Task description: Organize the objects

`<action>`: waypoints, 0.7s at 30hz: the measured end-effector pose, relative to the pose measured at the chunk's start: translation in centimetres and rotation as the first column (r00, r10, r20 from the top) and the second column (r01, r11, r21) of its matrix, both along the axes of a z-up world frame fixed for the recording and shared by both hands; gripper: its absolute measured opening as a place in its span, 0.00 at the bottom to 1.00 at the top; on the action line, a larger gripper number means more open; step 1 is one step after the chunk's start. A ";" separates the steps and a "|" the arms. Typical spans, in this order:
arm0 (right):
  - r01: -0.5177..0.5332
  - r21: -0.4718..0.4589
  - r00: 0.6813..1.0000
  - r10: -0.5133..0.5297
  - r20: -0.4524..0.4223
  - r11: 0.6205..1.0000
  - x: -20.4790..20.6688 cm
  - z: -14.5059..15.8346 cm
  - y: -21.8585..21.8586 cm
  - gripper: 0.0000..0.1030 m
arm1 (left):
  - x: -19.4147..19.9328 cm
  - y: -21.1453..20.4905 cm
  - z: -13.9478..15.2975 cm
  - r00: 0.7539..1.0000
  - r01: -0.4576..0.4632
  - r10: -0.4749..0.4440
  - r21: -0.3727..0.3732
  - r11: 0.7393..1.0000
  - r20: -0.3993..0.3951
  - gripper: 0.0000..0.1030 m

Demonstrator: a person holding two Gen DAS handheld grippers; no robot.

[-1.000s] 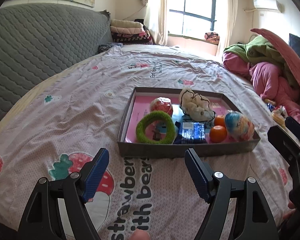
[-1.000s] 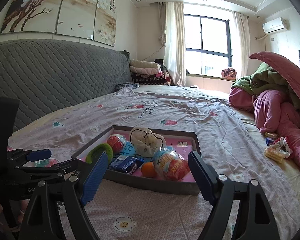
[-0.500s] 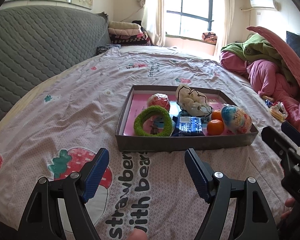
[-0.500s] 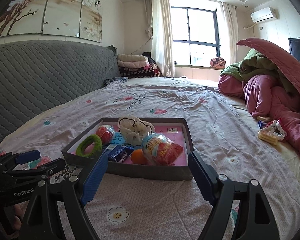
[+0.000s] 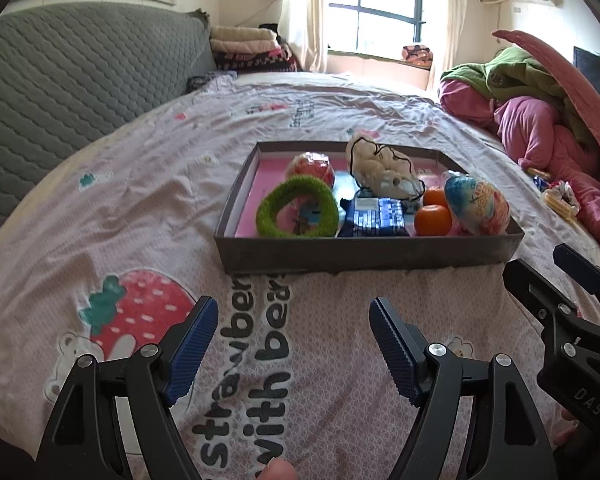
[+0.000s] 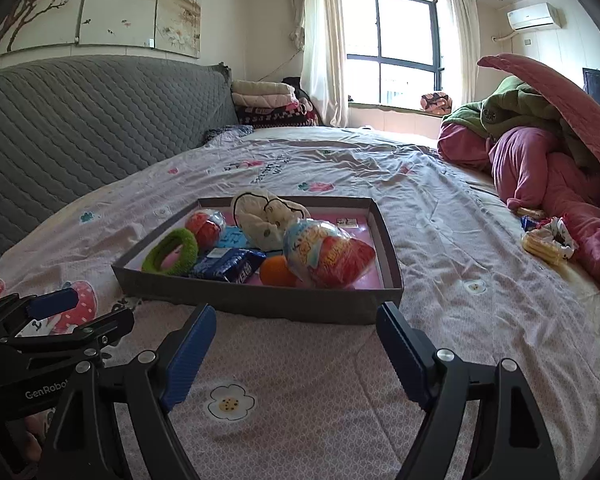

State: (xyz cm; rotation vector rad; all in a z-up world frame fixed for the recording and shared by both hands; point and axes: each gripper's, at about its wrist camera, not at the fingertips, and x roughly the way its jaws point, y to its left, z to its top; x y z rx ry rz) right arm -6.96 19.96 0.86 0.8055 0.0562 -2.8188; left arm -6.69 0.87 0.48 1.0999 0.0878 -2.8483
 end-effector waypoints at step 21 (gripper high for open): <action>0.021 0.019 0.999 -0.022 0.050 1.000 0.6 -2.3 -0.6 0.79 | -0.3 -0.1 -1.2 1.000 -0.019 0.019 0.000 1.000 0.003 0.77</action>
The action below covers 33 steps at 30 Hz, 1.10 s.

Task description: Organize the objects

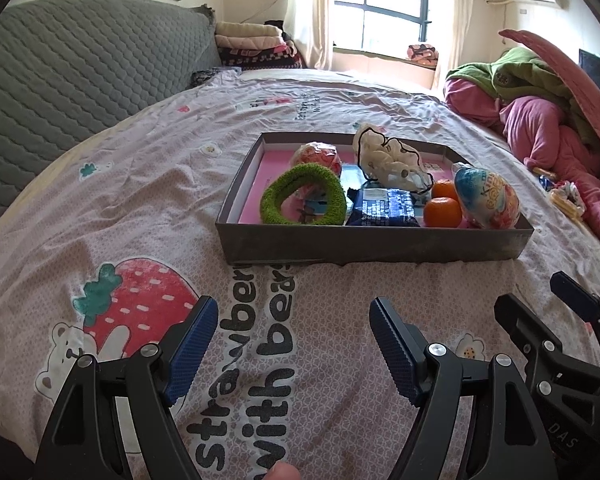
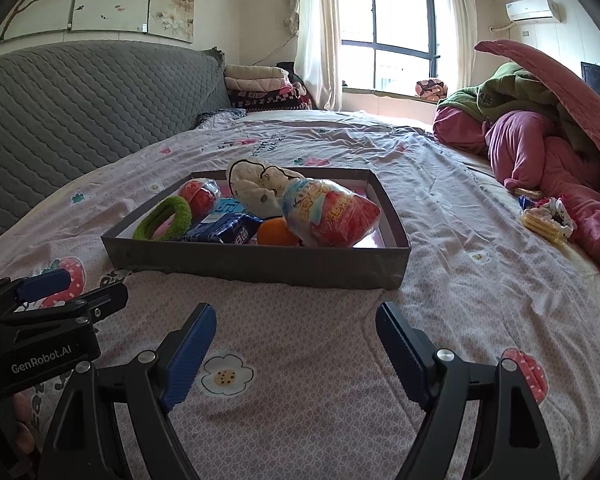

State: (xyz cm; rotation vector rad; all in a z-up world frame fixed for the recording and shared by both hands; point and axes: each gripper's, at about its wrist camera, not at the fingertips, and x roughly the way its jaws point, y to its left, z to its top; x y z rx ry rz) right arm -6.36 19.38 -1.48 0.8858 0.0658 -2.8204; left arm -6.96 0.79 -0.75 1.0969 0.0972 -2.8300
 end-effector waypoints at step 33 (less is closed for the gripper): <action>0.012 0.009 0.998 -0.013 0.059 1.000 0.4 -1.5 0.1 0.79 | 1.1 0.8 -1.2 0.999 0.023 -0.023 -0.009 1.000 0.036 0.77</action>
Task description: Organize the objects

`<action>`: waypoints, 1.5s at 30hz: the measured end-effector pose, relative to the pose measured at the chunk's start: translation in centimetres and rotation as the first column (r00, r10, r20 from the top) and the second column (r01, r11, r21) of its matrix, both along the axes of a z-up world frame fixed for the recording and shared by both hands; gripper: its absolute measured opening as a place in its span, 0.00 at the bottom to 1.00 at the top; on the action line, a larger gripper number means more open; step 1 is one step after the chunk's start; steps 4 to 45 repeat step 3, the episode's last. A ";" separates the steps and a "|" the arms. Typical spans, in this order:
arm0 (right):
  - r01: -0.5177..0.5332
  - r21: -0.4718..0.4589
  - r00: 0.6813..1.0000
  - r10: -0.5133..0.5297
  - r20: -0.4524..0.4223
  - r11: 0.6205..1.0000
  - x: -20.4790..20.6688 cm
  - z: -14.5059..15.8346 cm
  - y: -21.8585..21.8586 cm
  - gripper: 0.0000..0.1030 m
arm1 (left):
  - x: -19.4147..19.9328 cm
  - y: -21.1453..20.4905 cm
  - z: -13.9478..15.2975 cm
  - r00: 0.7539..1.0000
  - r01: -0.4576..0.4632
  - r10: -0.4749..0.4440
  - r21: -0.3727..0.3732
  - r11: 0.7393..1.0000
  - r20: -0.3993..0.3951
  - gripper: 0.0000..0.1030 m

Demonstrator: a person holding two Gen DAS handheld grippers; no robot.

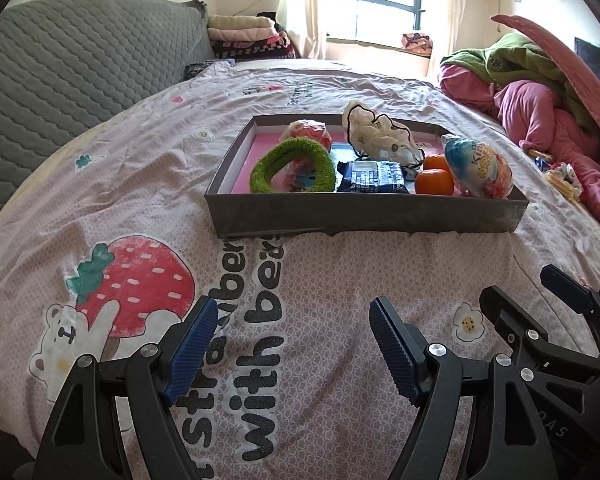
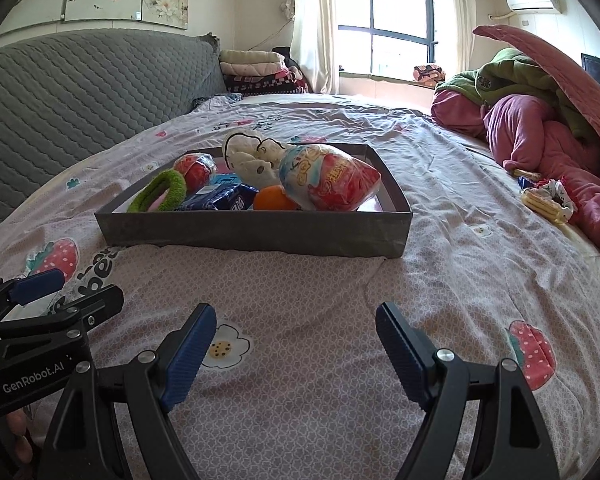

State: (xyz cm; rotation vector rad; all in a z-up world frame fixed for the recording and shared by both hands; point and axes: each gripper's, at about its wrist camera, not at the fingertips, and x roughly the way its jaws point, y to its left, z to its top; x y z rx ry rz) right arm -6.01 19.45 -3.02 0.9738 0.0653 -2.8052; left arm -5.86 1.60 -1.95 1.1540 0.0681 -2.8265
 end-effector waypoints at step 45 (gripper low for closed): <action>0.001 0.000 1.000 -0.001 0.000 1.000 0.0 0.0 0.0 0.79 | 0.0 0.0 0.0 1.000 0.005 -0.005 0.010 1.000 -0.002 0.77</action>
